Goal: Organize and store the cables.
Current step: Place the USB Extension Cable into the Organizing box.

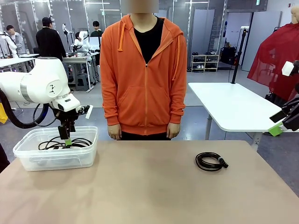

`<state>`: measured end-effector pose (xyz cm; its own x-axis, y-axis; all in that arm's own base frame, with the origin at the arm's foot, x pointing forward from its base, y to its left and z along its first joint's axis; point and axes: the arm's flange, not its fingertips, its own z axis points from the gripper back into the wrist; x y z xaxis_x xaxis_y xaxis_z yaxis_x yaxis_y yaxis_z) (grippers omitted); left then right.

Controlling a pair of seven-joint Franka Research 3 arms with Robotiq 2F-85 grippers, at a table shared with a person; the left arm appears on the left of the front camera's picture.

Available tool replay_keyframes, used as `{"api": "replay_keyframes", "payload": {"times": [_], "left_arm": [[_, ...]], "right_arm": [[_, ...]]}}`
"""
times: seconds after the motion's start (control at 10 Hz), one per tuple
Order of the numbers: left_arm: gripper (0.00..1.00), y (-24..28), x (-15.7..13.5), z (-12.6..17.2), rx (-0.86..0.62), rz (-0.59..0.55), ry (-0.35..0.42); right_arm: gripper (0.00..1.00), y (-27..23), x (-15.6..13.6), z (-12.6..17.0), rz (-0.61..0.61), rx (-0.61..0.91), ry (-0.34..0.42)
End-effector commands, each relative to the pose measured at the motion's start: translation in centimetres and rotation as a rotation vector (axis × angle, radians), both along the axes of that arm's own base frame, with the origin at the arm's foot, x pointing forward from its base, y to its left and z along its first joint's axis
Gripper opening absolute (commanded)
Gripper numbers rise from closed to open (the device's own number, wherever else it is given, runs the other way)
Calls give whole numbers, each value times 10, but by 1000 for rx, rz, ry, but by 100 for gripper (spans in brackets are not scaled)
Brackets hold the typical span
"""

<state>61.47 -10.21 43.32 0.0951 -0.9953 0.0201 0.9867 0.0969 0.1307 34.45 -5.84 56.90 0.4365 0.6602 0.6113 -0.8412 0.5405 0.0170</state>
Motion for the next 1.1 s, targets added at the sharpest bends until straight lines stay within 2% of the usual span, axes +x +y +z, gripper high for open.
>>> {"api": "replay_keyframes", "payload": {"times": [0.0,0.5,0.7,0.8,1.0], "left_arm": [[100,4,1,-1,5,-18,1],[100,0,0,0,0,0,0],[100,15,-2,39,-68,28,0],[100,18,-9,63,-91,43,-7],[100,23,-29,108,-92,54,12]], "right_arm": [[100,1,0,2,-5,4,-3],[100,1,0,2,-5,4,-3],[100,0,0,0,0,0,0],[100,6,-9,7,1,-45,-43],[100,16,1,11,-29,-92,-12]]}}
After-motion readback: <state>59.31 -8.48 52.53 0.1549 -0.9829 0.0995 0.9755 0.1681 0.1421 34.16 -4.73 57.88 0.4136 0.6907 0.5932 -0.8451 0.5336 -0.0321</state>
